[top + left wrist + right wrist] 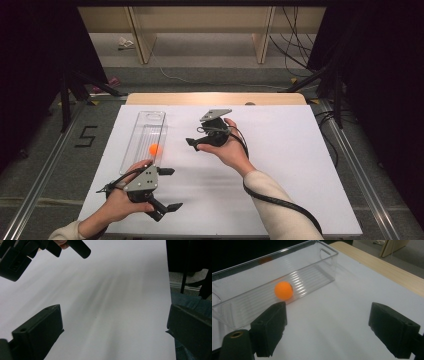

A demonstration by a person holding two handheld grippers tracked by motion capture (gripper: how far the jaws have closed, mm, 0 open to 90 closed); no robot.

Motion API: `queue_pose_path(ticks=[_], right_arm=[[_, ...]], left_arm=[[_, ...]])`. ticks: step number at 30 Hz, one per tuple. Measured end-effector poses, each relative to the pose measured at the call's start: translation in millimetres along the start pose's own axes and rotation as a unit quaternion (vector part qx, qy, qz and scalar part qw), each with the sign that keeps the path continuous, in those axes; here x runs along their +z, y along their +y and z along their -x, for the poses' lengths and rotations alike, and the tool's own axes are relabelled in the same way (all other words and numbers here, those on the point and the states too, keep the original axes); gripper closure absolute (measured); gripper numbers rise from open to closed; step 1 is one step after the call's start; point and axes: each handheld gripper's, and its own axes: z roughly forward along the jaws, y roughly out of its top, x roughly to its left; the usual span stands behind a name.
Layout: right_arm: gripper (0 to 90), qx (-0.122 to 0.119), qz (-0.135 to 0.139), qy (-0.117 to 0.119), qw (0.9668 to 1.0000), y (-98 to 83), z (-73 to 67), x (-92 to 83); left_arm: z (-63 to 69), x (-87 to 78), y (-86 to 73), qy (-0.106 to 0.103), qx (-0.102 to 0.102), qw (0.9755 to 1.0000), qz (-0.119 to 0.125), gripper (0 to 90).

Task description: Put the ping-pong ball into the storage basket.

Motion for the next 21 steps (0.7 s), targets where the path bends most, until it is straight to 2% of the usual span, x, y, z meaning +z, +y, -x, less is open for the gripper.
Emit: queue_pose_path(ticks=[21], right_arm=[[16.1,0.020,0.006,-0.017,0.9996,-15.7,13.2,-26.4]], left_arm=[[-0.1,0.0,-0.4,0.003,-0.002,1.0000,0.000,0.0]])
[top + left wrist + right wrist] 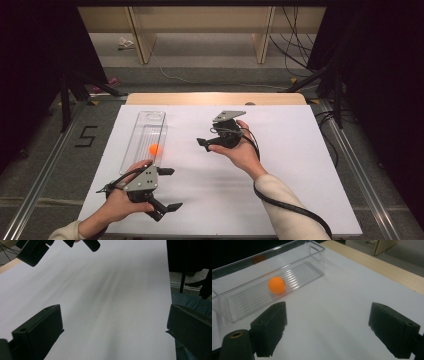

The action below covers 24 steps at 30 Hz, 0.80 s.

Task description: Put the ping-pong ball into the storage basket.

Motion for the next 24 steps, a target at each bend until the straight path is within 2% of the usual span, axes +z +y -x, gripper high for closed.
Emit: queue_pose_path(ticks=[24], right_arm=[[16.2,0.028,0.002,-0.030,0.9992,-29.3,22.7,-38.4]], left_arm=[[-0.2,0.1,0.0,0.001,-0.001,1.0000,-0.001,0.0]])
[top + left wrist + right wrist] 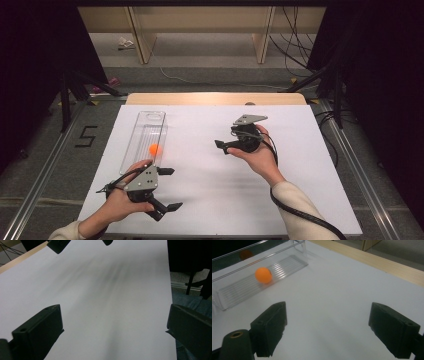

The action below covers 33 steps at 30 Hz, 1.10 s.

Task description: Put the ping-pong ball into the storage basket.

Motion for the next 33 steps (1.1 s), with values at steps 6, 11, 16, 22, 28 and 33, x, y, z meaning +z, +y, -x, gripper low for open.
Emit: queue_pose_path(ticks=[6,11,16,22,28,33], right_arm=[[16.2,0.006,0.005,-0.006,1.0000,-4.9,4.1,-10.5],[16.2,0.010,0.007,-0.009,0.9999,-9.0,6.2,-18.0],[16.2,0.014,0.012,-0.013,0.9997,-12.1,8.1,-26.3],[16.1,0.020,0.021,-0.017,0.9994,-16.6,10.8,-37.1],[16.1,0.024,0.023,-0.021,0.9992,-22.2,11.9,-47.0],[16.1,0.026,0.024,-0.024,0.9991,-28.1,12.8,-54.2]], left_arm=[[0.0,0.0,0.0,0.000,0.000,1.0000,0.000,0.0],[-0.2,-0.1,0.1,0.001,0.000,1.0000,0.000,0.0],[-0.2,-0.1,0.1,0.003,0.000,1.0000,0.000,0.0],[-0.3,-0.3,0.1,0.003,0.000,1.0000,0.001,0.0],[-0.4,-0.4,0.1,0.003,-0.001,1.0000,0.001,0.0],[-0.6,-0.5,0.1,0.004,0.000,1.0000,0.001,0.0]])
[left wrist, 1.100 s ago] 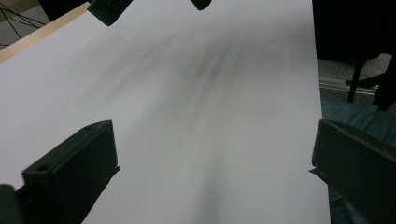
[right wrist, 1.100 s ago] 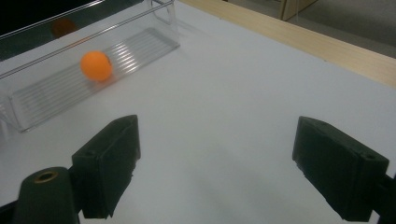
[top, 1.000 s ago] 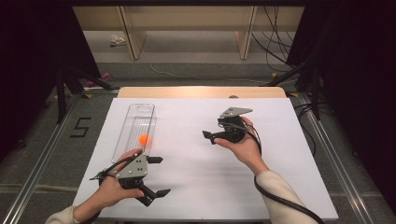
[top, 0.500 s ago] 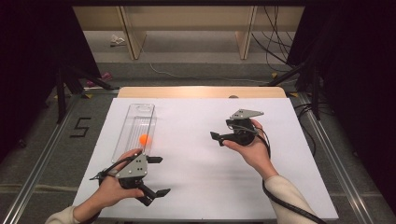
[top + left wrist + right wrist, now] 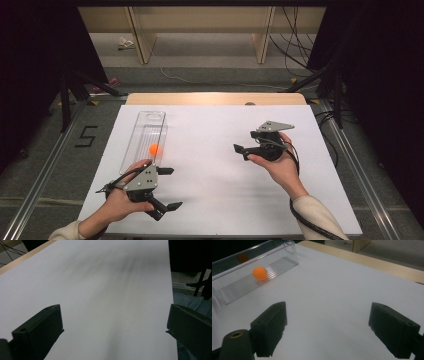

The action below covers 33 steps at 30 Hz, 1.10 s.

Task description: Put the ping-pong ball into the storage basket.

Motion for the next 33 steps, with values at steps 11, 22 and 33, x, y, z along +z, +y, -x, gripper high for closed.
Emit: queue_pose_path(ticks=[11,22,33], right_arm=[[16.1,0.010,0.010,-0.006,0.9999,-7.9,1.7,-15.1],[16.1,0.015,0.007,-0.013,0.9998,-19.0,3.5,-26.9],[16.1,0.021,0.004,-0.022,0.9995,-29.7,5.3,-37.2]], left_arm=[[0.1,0.0,0.1,0.001,-0.001,1.0000,0.001,0.0],[-0.1,-0.3,0.2,0.001,0.000,1.0000,0.001,0.0],[-0.4,-0.8,0.3,0.004,-0.003,1.0000,0.003,0.0]])
